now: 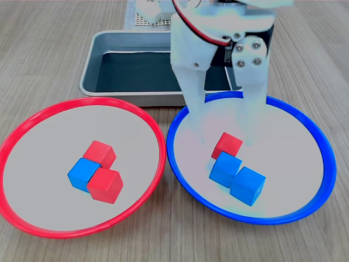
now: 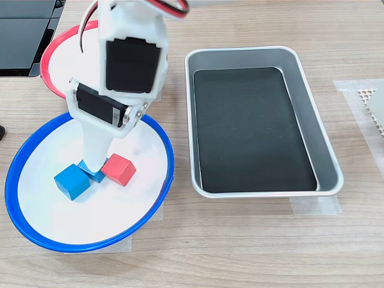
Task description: Relocate any misplaced blocks to their matching dishes.
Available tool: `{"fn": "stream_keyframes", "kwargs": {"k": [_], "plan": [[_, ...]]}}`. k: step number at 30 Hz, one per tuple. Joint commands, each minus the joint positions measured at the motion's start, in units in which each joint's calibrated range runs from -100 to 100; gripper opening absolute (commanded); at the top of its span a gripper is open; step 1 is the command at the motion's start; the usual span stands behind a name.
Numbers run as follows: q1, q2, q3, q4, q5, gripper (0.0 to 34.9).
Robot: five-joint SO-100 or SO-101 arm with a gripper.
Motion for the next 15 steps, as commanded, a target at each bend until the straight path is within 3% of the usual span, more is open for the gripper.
{"fn": "stream_keyframes", "kwargs": {"k": [1,15], "plan": [[-0.80,0.57,-3.05,-0.36,0.59,18.6],[-0.61,5.17,-5.51,1.54,1.27,17.7]]}}
